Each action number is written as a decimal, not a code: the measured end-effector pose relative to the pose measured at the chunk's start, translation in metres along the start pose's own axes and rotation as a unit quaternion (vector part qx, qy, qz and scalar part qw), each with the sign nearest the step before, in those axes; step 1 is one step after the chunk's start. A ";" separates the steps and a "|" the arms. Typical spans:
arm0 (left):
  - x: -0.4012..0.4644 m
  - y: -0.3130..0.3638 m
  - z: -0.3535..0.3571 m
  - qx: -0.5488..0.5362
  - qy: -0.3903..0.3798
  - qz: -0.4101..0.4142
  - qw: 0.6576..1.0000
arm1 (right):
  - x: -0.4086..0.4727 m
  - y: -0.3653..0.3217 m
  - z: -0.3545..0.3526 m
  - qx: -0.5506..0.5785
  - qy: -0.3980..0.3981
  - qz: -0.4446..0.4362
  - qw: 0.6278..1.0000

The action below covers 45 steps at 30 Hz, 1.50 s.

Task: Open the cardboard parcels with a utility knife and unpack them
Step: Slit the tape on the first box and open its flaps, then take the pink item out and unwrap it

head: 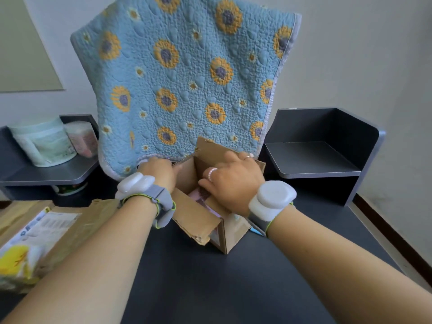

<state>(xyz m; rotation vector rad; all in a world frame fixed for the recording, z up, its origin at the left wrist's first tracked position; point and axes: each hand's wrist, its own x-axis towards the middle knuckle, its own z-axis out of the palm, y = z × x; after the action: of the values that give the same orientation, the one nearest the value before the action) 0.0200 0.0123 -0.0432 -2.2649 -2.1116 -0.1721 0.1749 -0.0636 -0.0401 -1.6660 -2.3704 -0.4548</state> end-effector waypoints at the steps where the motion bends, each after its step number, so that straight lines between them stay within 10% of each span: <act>1: -0.002 -0.001 0.003 -0.017 0.019 -0.003 1.000 | 0.000 -0.003 -0.001 0.004 -0.036 0.007 0.999; 9: -0.012 -0.011 0.001 -0.231 0.101 -0.090 0.963 | -0.008 -0.006 -0.029 -0.015 -0.009 0.057 0.998; 18: -0.031 -0.005 0.003 -0.463 0.174 -0.111 0.862 | -0.020 0.011 -0.010 -0.046 -0.193 0.190 0.962; 45: -0.033 -0.002 0.016 -0.363 0.197 -0.069 0.908 | 0.065 -0.002 0.038 0.059 -0.218 0.065 0.972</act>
<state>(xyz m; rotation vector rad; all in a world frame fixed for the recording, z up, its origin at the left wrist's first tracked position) 0.0167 -0.0182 -0.0629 -2.0803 -2.1900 -1.5057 0.1510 0.0062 -0.0540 -2.0155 -2.4880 0.0876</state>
